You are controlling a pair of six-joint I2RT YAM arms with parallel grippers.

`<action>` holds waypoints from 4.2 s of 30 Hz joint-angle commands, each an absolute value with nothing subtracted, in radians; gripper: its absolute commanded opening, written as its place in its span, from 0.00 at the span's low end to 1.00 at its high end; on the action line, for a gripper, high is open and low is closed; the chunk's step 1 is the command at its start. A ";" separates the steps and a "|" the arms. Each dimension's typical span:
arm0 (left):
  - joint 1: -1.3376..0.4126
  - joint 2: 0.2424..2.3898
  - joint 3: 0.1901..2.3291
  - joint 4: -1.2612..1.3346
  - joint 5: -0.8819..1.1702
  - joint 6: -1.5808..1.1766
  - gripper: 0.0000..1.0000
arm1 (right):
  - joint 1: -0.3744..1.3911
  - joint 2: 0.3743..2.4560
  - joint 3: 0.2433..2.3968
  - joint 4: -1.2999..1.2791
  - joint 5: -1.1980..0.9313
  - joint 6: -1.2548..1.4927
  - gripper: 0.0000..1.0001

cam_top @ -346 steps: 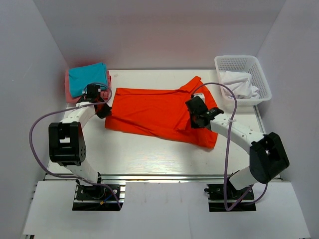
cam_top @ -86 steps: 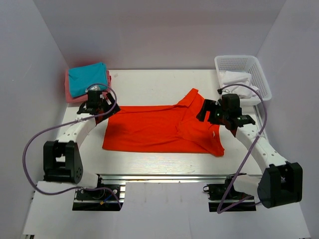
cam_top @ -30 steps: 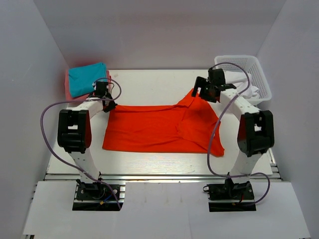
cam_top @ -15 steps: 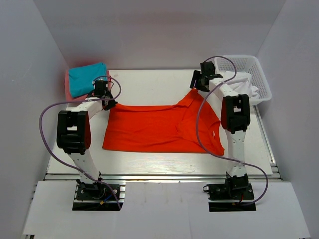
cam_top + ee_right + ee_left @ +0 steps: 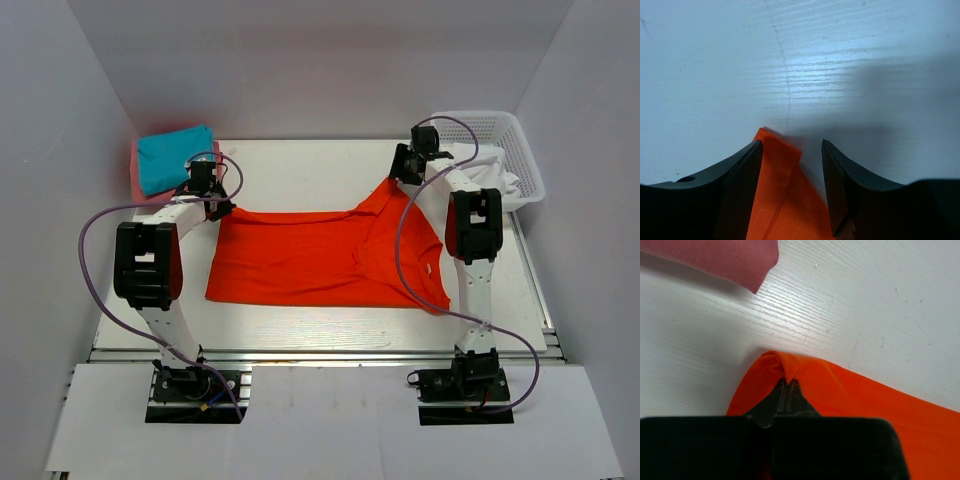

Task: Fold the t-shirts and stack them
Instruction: Grap the side of the flattened tshirt furthest away from the robot with both arms, then fold the other side of the tshirt into a rectangle, then rotate the tshirt 60 degrees

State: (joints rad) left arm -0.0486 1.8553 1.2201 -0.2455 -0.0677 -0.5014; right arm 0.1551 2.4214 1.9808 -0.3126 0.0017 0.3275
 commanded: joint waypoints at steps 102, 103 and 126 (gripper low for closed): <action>-0.064 1.615 0.960 -0.177 0.268 -0.520 1.00 | 0.166 1.452 0.896 -0.022 -0.296 0.541 0.90; -0.064 1.647 0.960 -0.138 0.308 -0.520 1.00 | 0.161 1.518 0.903 -0.017 -0.310 0.548 0.90; -0.061 1.562 0.790 -0.504 0.067 -0.565 1.00 | 0.095 1.974 1.176 -0.175 -0.172 0.477 0.90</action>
